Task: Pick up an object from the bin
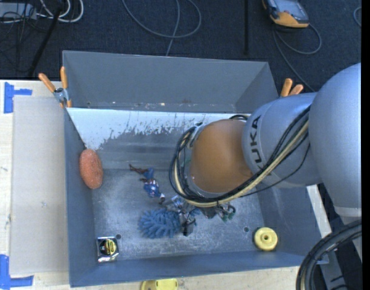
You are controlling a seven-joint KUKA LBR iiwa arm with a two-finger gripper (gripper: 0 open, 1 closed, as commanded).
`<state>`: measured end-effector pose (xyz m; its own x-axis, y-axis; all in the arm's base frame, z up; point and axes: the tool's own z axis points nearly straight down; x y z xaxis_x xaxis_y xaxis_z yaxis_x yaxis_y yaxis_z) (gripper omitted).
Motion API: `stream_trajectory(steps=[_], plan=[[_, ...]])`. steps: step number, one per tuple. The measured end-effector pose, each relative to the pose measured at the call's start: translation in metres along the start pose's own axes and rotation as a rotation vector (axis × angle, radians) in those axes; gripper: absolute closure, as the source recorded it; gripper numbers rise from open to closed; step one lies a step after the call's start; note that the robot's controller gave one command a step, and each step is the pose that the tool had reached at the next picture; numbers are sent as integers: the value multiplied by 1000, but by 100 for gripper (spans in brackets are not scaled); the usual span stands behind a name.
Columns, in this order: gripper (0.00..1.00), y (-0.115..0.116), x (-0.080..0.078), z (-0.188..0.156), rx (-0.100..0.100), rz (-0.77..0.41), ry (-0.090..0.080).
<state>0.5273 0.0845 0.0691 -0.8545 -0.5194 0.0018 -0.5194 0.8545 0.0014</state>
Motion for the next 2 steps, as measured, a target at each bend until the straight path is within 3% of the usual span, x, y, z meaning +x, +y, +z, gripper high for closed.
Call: stream_trajectory(steps=[1, 2], plan=[[100, -5, -9, -48, -2, 10, 4], [100, -11, -14, -117, -1, 12, 1]])
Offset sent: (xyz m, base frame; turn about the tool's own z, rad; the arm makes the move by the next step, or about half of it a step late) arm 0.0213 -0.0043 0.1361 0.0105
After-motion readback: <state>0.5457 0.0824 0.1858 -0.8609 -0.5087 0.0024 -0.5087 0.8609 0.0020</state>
